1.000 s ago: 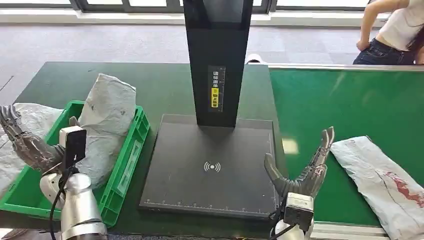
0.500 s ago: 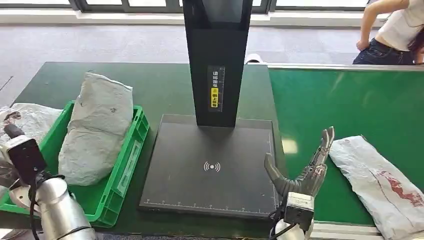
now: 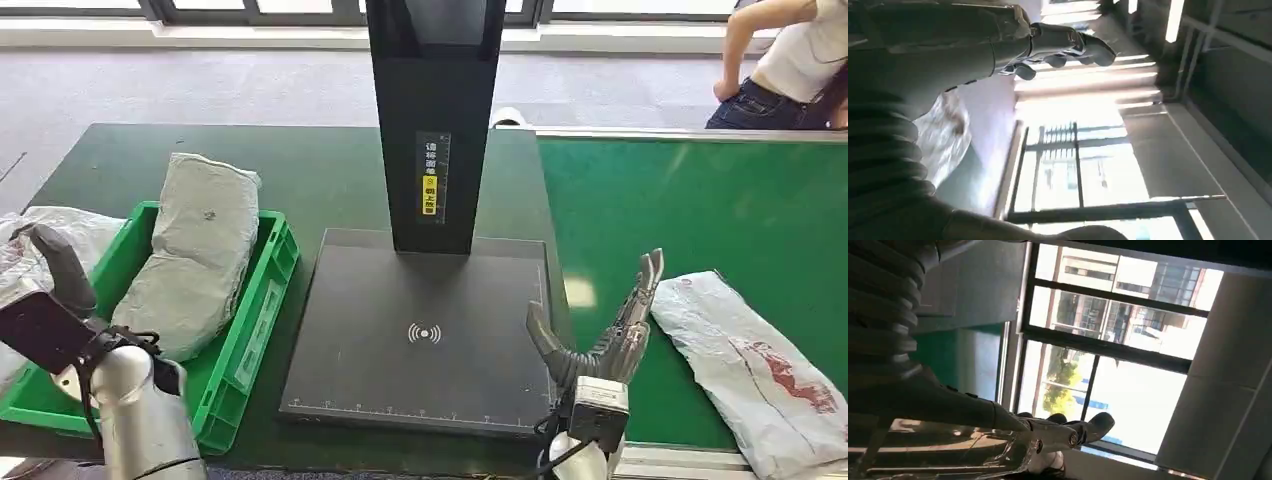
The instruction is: Moved the parcel from conveyor to table for the left to box.
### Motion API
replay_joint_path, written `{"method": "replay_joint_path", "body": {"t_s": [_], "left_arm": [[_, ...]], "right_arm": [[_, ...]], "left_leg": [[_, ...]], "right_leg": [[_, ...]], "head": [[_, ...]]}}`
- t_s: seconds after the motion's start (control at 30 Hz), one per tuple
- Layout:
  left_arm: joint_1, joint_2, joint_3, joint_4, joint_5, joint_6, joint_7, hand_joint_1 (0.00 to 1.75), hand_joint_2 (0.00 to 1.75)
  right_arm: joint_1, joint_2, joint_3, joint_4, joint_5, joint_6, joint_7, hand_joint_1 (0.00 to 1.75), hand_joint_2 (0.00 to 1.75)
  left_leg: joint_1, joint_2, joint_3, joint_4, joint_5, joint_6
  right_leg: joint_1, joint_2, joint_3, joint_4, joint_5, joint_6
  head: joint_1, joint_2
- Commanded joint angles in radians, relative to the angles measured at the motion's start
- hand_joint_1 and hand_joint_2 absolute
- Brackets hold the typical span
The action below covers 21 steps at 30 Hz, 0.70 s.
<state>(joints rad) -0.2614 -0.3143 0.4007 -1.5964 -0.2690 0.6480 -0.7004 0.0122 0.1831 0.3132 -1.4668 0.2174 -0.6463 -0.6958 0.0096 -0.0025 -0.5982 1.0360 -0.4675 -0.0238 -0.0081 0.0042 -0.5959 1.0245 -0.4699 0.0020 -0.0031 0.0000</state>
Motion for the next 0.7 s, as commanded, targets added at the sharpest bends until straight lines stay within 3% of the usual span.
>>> {"method": "replay_joint_path", "body": {"t_s": [0.03, 0.23, 0.7], "left_arm": [[0.114, 0.134, -0.437, 0.108, 0.187, -0.308, 0.002, 0.00, 1.75], [0.203, 0.137, -0.501, 0.030, 0.205, -0.340, 0.002, 0.00, 1.75], [0.206, 0.087, -0.460, 0.076, 0.234, -0.476, 0.002, 0.00, 1.75]], "right_arm": [[-0.140, 0.016, 0.029, 0.220, -0.025, 0.074, -0.002, 0.00, 1.75], [-0.214, 0.010, 0.105, 0.283, -0.067, 0.112, -0.002, 0.00, 1.75], [-0.185, -0.008, 0.101, 0.248, -0.077, 0.086, -0.002, 0.00, 1.75]], "left_leg": [[0.001, -0.001, 0.001, -0.002, 0.001, 0.000], [0.000, 0.004, 0.003, -0.004, 0.000, 0.001], [0.000, -0.002, 0.001, -0.003, 0.001, 0.001]], "right_leg": [[0.001, -0.001, 0.002, -0.003, 0.001, 0.000], [0.001, 0.003, 0.002, -0.003, 0.002, 0.000], [0.001, -0.002, 0.003, -0.003, 0.000, 0.000]], "head": [[0.001, 0.000], [0.001, 0.000], [0.000, 0.000]]}}
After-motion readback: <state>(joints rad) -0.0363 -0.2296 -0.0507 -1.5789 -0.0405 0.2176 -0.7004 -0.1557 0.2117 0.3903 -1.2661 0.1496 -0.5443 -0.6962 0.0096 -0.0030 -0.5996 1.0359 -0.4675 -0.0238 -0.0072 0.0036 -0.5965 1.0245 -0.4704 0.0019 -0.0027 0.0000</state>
